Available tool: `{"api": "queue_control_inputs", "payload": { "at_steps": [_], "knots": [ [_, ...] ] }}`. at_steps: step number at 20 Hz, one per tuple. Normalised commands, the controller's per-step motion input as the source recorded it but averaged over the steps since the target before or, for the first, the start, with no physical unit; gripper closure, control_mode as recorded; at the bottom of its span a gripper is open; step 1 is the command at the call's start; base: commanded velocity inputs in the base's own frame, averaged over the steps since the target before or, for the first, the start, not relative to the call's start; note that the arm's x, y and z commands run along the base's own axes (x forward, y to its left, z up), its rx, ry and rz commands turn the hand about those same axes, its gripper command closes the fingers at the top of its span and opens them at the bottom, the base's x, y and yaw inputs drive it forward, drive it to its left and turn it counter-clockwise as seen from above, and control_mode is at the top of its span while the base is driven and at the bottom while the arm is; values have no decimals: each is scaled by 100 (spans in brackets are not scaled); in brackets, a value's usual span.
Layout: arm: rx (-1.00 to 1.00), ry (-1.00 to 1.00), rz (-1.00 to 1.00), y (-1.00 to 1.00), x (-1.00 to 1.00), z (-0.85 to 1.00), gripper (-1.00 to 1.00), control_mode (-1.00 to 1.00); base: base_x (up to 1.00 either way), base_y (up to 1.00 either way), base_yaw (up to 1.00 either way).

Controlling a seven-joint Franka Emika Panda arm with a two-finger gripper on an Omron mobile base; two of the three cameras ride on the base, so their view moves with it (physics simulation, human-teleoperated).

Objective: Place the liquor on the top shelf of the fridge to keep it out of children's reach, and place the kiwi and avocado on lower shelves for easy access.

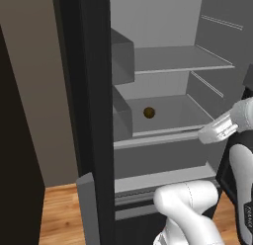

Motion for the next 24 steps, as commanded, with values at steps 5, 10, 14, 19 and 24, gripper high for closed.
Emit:
{"api": "queue_control_inputs", "payload": {
  "at_steps": [5, 10, 14, 19, 24],
  "knots": [
    [36, 0, -33, 0, 0, 55, -100, -100, 0, 0, 0],
    [24, 7, -26, -2, 0, 10, -100, -100, 0, 0, 0],
    [4, 0, -4, 0, -5, -14, -100, -100, 0, 0, 0],
    [0, 0, 0, 0, -13, -12, -100, -100, 0, 0, 0],
    [0, 0, 0, 0, -3, 0, -100, -100, 0, 0, 0]
  ]
}}
